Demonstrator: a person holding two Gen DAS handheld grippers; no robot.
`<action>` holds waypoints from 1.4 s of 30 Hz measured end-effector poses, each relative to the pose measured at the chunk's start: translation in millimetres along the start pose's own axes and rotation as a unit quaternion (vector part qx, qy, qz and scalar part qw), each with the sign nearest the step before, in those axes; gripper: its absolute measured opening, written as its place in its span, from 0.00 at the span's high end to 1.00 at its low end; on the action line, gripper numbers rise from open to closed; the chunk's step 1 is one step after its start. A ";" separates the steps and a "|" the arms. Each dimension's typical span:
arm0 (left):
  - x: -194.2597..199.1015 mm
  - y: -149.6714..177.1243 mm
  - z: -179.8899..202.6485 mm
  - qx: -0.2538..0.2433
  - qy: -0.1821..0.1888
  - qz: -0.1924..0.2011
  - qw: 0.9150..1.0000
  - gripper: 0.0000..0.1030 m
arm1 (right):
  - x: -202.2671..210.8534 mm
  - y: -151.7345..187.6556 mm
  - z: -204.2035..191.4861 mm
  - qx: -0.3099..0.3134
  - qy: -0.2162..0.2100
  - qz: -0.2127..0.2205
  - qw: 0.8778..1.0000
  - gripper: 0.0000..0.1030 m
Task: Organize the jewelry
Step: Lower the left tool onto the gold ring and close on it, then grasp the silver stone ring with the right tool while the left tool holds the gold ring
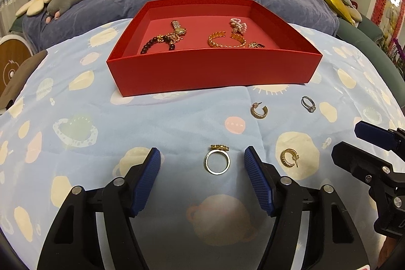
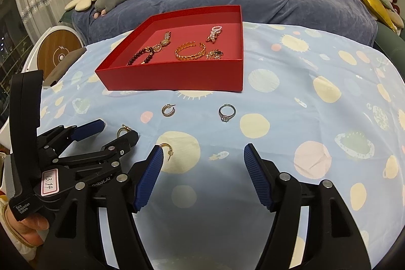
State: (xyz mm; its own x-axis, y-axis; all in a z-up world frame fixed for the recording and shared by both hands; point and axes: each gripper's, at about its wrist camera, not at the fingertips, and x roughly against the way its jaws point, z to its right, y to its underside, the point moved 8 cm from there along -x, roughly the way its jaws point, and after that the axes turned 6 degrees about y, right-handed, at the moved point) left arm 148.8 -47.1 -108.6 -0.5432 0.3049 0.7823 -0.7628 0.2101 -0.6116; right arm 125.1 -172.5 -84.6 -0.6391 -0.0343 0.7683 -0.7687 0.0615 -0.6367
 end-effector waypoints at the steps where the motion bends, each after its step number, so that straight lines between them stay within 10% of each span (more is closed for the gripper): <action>1: -0.4 -0.5 0.9 -0.003 0.000 0.000 1.000 0.42 | 0.0 0.0 0.0 0.000 0.000 0.000 1.000 0.38; 15: -0.4 -3.4 -0.3 -0.012 -0.006 0.004 1.000 0.83 | -10.8 -4.7 4.9 -0.009 0.013 -0.004 1.000 0.37; 42: 15.4 7.8 -29.6 0.019 0.013 -0.002 1.000 0.84 | -62.4 -29.8 11.4 -0.032 0.038 -0.022 0.999 0.49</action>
State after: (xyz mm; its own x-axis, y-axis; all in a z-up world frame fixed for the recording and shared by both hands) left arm 144.9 -13.3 -104.8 -0.5306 0.3281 0.7816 -0.7786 0.1757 -0.6024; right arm 187.7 -183.6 -114.4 -0.5998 0.0381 0.7992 -0.7907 0.1245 -0.5994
